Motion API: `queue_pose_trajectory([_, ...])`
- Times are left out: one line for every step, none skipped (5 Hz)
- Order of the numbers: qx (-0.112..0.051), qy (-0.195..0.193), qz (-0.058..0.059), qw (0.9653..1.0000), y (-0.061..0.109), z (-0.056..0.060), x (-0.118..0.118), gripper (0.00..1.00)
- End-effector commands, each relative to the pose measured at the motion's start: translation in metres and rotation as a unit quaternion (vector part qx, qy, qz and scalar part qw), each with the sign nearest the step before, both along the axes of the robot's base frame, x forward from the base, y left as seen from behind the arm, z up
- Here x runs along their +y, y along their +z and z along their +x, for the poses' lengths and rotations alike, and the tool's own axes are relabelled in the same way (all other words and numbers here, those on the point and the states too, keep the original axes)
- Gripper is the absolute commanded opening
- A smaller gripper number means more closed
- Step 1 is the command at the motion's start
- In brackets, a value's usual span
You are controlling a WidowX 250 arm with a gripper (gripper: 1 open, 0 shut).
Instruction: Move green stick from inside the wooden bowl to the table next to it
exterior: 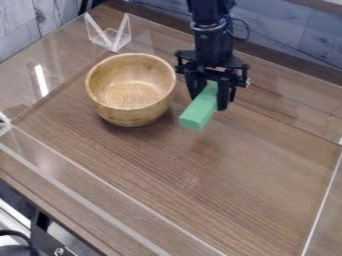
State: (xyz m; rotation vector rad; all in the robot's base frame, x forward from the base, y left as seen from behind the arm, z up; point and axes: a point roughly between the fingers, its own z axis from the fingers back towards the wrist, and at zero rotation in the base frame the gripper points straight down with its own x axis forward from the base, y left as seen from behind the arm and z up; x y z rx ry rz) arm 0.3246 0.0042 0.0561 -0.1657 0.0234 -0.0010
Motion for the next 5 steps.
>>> queue_pose_trajectory([-0.029,-0.009,-0.001,0.9995,0.014,0.005,0.010,0.00])
queue_pose_trajectory([-0.031,0.004,-0.004,0.9995,0.000,-0.003,0.008,0.00])
queue_pose_trajectory([-0.038,0.020,-0.008,0.9991,-0.003,-0.008,0.009,0.00])
queue_pose_trajectory([-0.043,0.033,-0.015,0.9984,-0.004,-0.014,0.009,0.00])
queue_pose_trajectory([-0.047,0.059,-0.019,0.9970,-0.001,-0.011,0.007,0.00])
